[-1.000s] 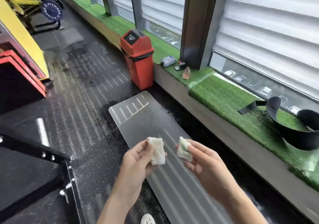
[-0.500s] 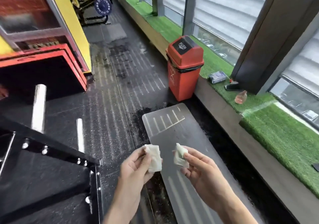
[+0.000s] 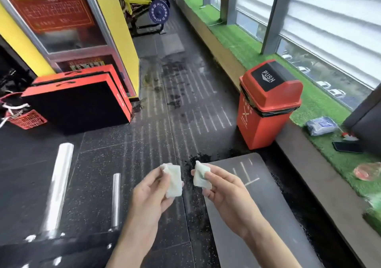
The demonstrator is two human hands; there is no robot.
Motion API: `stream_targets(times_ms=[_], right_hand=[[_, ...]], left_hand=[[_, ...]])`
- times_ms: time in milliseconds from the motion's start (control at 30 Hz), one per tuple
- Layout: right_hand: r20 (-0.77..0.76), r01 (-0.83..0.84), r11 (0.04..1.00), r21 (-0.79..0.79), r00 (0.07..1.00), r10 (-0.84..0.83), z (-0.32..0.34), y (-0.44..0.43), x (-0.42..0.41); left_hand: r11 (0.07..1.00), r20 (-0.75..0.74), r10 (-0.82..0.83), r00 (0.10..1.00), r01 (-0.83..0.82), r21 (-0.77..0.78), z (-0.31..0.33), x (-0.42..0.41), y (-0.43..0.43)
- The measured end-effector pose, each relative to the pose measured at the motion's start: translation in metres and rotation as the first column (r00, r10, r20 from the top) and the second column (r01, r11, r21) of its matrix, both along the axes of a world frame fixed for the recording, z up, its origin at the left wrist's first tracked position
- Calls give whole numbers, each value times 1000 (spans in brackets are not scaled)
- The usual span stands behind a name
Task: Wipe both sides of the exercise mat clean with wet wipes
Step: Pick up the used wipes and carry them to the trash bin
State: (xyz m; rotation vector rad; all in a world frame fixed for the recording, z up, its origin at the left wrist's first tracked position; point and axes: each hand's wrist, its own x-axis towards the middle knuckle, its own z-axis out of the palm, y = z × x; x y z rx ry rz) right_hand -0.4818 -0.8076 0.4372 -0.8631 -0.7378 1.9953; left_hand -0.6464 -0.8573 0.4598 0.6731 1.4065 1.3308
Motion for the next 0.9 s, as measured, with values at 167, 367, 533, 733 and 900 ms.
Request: stream_targets(times_ms=[167, 367, 533, 733, 900], right_hand=[[44, -30, 999, 28, 999, 29, 5, 106, -45], [68, 32, 999, 22, 997, -33, -7, 245, -108], [118, 128, 991, -27, 985, -124, -2, 367, -149], [140, 337, 942, 10, 932, -335, 15, 486, -147], [128, 470, 883, -11, 876, -465, 8, 590, -143]], left_hand=[[999, 24, -9, 1000, 8, 44, 7, -40, 106], [999, 25, -41, 999, 40, 27, -8, -107, 250], [993, 24, -115, 993, 114, 35, -8, -162, 395], [941, 48, -338, 940, 336, 44, 5, -167, 556], [884, 25, -467, 884, 466, 22, -2, -153, 679]])
